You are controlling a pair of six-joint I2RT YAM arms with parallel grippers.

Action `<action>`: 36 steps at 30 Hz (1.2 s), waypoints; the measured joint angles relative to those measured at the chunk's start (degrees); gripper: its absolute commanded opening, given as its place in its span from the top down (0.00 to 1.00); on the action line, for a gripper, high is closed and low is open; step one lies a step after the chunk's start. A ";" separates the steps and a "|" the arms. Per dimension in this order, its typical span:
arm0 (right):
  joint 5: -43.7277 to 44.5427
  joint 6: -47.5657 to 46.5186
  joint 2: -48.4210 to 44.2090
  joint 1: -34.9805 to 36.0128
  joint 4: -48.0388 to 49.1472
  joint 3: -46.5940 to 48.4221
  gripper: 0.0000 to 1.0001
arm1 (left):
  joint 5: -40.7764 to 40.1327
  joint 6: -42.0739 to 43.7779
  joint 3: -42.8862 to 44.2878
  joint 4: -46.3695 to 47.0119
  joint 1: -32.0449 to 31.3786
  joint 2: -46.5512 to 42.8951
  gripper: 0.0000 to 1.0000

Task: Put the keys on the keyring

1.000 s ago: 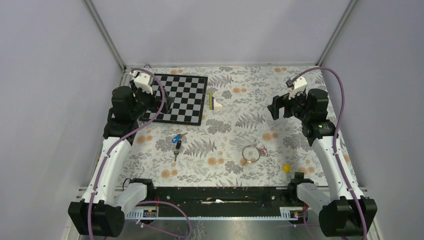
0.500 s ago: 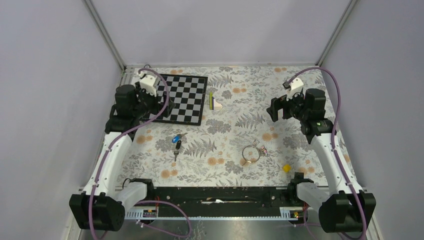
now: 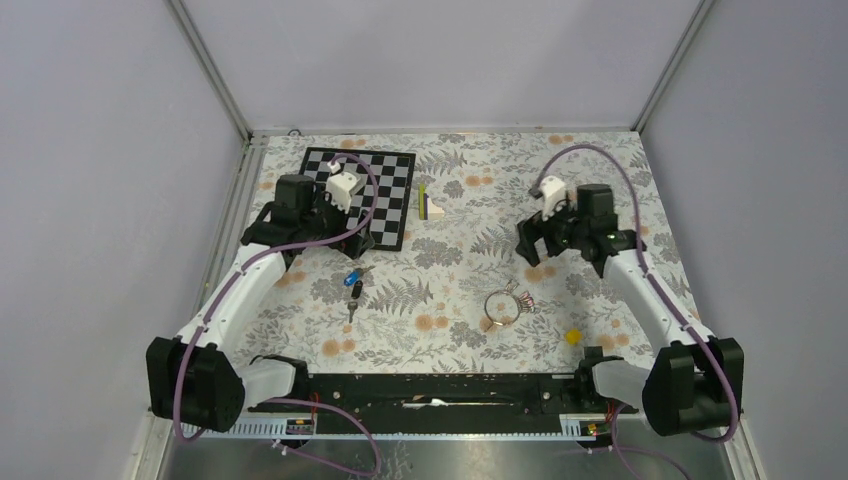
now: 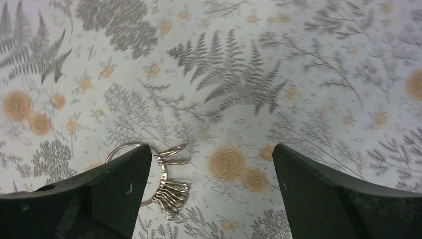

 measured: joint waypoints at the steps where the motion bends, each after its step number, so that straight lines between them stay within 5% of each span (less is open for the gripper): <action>1: 1.62 -0.83 0.26 2.58 -0.22 -0.37 0.01 | 0.00 0.00 -0.24 -0.02 0.00 0.33 0.01; 5: 4.90 -3.41 0.74 11.04 -1.68 -3.34 0.11 | 0.17 0.02 -0.98 -0.26 0.00 1.01 0.01; 19: 8.61 -7.76 12.37 11.32 -5.38 -3.78 0.41 | 0.70 0.09 -1.25 -0.37 0.00 1.79 0.01; 36: 8.61 -10.27 17.11 11.32 -9.77 -2.19 0.46 | 0.70 0.28 -1.27 -0.37 0.04 1.79 0.01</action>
